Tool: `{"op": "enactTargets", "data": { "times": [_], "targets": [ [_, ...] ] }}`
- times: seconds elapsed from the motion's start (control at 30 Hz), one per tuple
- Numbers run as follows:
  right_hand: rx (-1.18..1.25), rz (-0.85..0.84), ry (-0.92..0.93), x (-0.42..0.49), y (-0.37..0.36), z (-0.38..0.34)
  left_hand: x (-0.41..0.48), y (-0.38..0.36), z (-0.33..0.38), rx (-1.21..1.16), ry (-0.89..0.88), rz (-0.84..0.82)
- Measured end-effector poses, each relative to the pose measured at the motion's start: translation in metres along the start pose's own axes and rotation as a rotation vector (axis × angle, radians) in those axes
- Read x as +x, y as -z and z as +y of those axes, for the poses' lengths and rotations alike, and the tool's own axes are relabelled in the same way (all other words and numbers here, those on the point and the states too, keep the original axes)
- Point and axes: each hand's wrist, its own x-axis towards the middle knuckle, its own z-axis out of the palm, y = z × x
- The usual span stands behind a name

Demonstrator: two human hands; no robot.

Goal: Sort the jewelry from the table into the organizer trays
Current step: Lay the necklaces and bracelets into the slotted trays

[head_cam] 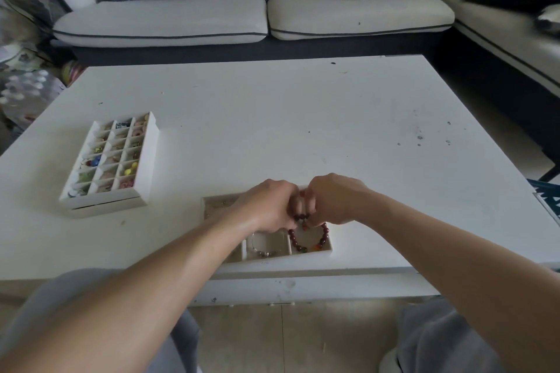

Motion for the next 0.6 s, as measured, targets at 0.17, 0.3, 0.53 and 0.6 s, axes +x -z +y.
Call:
{"op": "enactTargets", "data": {
  "times": [0.17,0.3,0.53,0.6],
  "targets": [
    [-0.06,-0.002,-0.019,0.004,-0.004,-0.001,-0.001,-0.004,0.001,0.077,-0.042,0.014],
    [-0.118,0.04,-0.024,0.007,-0.01,-0.003,-0.003,-0.013,0.002,0.151,-0.056,0.046],
    [-0.056,-0.031,0.028,0.005,-0.002,0.007,-0.008,-0.015,0.003,0.206,-0.071,0.077],
    [-0.029,-0.089,0.04,0.004,-0.002,0.009,-0.009,-0.014,0.002,0.19,-0.063,0.072]
  ]
}}
